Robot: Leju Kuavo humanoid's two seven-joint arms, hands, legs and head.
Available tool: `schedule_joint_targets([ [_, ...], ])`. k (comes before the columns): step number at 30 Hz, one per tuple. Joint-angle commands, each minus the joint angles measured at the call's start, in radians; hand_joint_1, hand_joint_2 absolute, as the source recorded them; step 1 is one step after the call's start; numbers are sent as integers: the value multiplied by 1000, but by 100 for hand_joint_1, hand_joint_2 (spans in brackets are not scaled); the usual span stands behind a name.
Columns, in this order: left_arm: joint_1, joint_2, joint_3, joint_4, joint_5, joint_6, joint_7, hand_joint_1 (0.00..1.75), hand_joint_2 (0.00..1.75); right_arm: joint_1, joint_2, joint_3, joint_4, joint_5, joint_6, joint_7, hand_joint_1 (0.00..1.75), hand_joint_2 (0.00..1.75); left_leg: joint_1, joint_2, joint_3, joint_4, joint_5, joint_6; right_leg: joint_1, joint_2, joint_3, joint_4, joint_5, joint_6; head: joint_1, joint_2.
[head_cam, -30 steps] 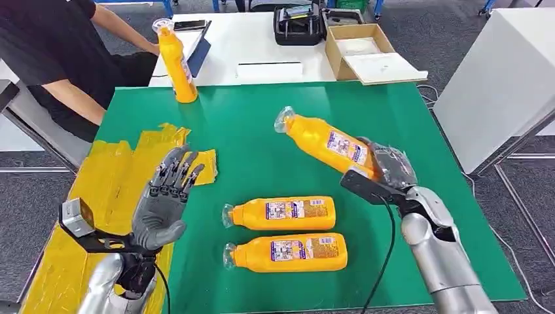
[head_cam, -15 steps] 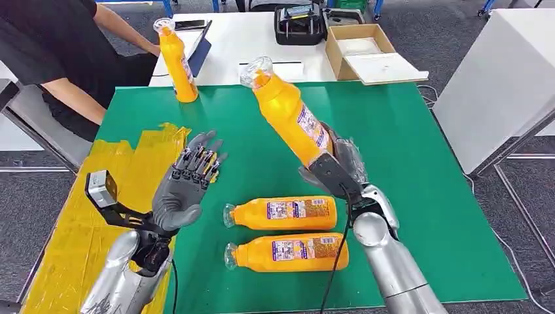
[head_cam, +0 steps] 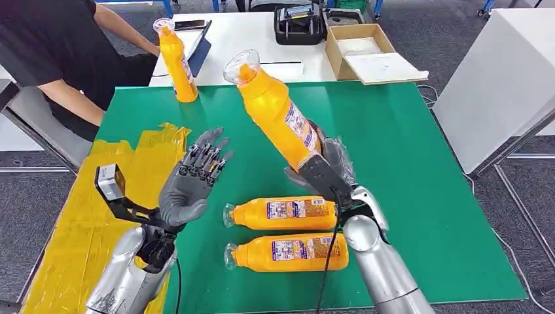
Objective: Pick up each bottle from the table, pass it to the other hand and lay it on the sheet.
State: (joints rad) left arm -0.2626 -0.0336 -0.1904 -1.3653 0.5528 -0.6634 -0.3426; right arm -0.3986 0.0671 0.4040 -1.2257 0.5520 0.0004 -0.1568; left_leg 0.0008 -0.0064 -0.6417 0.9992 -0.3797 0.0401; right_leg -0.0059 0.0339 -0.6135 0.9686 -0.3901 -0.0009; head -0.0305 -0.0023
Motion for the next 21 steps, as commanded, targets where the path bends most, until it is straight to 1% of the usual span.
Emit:
schedule_joint_targets([
  [1,-36,-7,-18,69,-1,2,4,0,175,-16,11,28,17,-12,9,1,175,175,0,-2,3,1,-1,-3,0,-5,3,1,-2,0,0,0],
  [3,-42,-16,-19,67,-8,11,6,0,175,-1,33,47,27,-7,6,2,175,175,0,-1,3,1,-1,-3,0,-5,4,1,-2,0,0,0],
  [5,-53,-20,-21,66,-29,34,5,0,175,-10,57,71,60,-9,8,2,175,175,0,-1,3,1,-2,-3,0,-5,4,1,-2,0,0,0],
  [8,-61,-14,-28,76,-20,32,4,0,175,-28,84,105,105,-23,10,-1,175,175,0,0,2,0,-1,-2,0,-2,2,0,-1,0,1,0],
  [10,-63,-11,-31,90,-18,33,2,0,175,-28,104,126,134,-35,5,-7,175,175,0,1,4,1,-2,-4,0,-3,4,2,-2,-1,0,0],
  [11,-64,-12,-31,96,-18,33,-2,0,175,-27,116,137,155,-36,-2,-12,175,175,0,0,4,0,-1,-3,0,-3,3,1,-2,-1,0,0],
  [13,-61,-22,-25,96,-39,49,-17,0,175,5,143,156,166,-34,9,-1,175,175,0,1,4,-1,-1,-3,0,-3,4,0,-1,-1,0,0],
  [14,-60,-28,-20,86,-48,60,-18,0,175,44,160,180,162,-24,1,4,175,175,0,1,3,-1,-1,-2,0,-2,3,0,-1,0,0,0],
  [15,-57,-28,-11,72,-69,93,-25,0,175,67,167,198,162,-17,-6,7,175,175,1,0,3,-1,-1,-2,1,-1,3,-1,-1,-1,0,0],
  [16,-49,-25,10,49,-112,163,-32,0,175,88,167,221,159,-25,-13,0,175,175,1,-1,4,-1,-1,-3,1,-3,4,-1,-2,-1,0,0],
  [17,-46,-22,26,35,-139,204,-40,0,175,98,165,231,155,-29,-16,0,175,175,1,0,3,-1,-1,-2,1,-2,3,-1,-1,-1,0,0],
  [19,-39,-12,61,20,-164,254,-45,0,175,103,160,243,143,-31,-17,0,175,175,1,0,5,-1,-2,-3,1,-4,5,-1,-3,-1,0,0],
  [20,-35,-6,74,15,-170,267,-47,0,175,99,159,243,141,-33,-16,1,175,175,1,1,3,-1,-2,-3,1,-2,3,-1,-2,-1,0,0],
  [21,-27,-1,87,6,-174,272,-47,0,175,93,159,242,138,-39,-11,6,175,175,1,2,5,0,-3,-4,1,-2,5,0,-3,-1,0,0],
])
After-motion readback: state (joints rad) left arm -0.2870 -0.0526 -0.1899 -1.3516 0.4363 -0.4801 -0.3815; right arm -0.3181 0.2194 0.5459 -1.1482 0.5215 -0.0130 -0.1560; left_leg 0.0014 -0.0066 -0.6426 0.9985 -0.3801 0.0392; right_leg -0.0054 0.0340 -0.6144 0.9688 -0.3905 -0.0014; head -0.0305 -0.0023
